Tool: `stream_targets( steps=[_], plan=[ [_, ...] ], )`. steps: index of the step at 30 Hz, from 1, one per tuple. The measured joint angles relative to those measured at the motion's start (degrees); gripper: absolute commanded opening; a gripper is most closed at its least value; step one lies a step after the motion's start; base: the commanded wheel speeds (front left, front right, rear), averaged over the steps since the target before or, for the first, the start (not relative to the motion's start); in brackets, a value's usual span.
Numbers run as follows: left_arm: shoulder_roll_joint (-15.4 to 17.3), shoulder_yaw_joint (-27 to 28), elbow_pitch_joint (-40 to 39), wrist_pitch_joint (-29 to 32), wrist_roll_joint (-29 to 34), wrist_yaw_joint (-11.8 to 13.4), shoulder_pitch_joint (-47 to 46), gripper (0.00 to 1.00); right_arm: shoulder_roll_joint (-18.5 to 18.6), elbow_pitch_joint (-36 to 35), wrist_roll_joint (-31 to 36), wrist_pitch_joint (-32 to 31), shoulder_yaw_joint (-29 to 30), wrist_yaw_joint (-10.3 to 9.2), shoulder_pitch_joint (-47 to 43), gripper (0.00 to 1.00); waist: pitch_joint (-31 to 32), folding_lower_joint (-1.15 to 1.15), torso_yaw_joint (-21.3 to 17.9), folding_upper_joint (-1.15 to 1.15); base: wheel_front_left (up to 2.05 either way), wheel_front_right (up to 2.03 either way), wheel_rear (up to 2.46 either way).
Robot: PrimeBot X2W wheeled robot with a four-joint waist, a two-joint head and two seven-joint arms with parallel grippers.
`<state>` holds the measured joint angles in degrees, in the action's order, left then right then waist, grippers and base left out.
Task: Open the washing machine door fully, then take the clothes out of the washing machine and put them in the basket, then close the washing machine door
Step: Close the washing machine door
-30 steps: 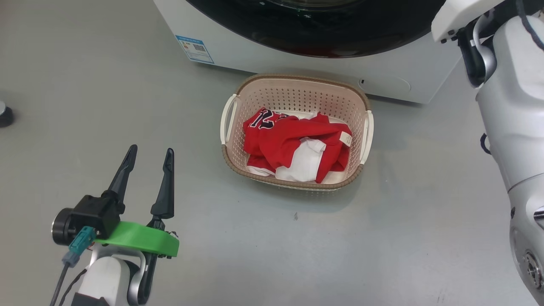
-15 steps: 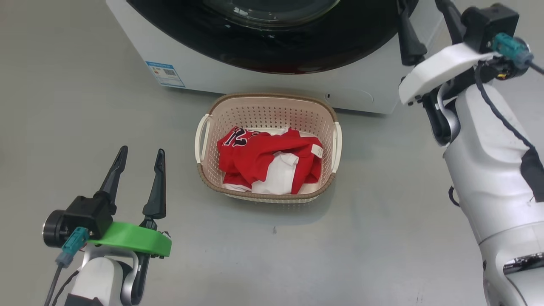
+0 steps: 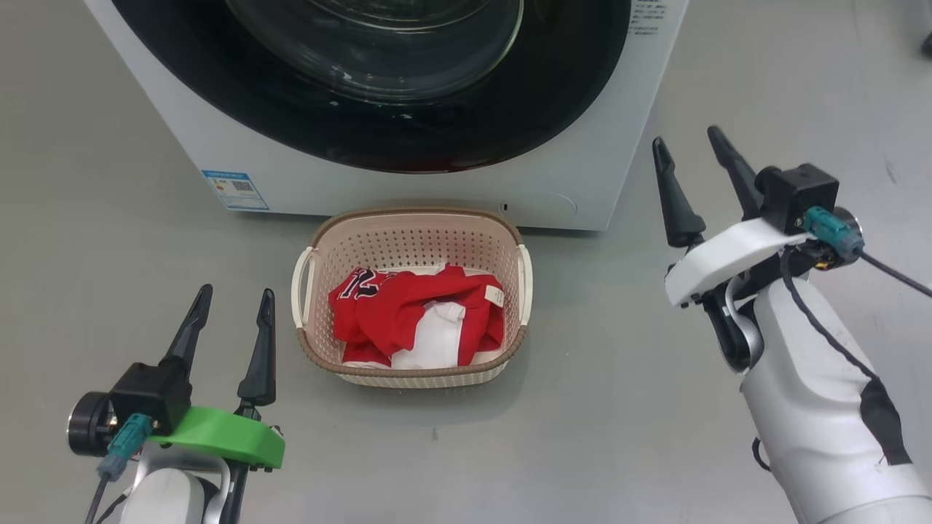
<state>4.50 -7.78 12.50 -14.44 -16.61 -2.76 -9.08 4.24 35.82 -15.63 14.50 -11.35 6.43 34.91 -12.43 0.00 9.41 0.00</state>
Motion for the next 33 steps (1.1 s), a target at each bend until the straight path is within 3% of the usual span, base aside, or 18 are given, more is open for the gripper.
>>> stream_targets(
  steps=[21, 33],
  plan=[
    [0.40, -1.13, 0.99, 0.57, 0.54, 0.46, 5.24, 1.00, -0.86, -9.10, -0.01, 0.00, 0.10, -0.12, -18.50, 1.00, 7.51, 0.00, -7.15, 0.00, 0.00, 0.00, 0.00],
    [0.36, -1.22, 1.30, 1.80, 0.40, 1.04, 8.43, 1.00, -1.10, -12.78, -0.35, 0.00, -0.03, -1.65, -25.91, 1.00, 10.70, 0.00, -9.07, 0.00, 0.00, 0.00, 0.00]
  ],
)
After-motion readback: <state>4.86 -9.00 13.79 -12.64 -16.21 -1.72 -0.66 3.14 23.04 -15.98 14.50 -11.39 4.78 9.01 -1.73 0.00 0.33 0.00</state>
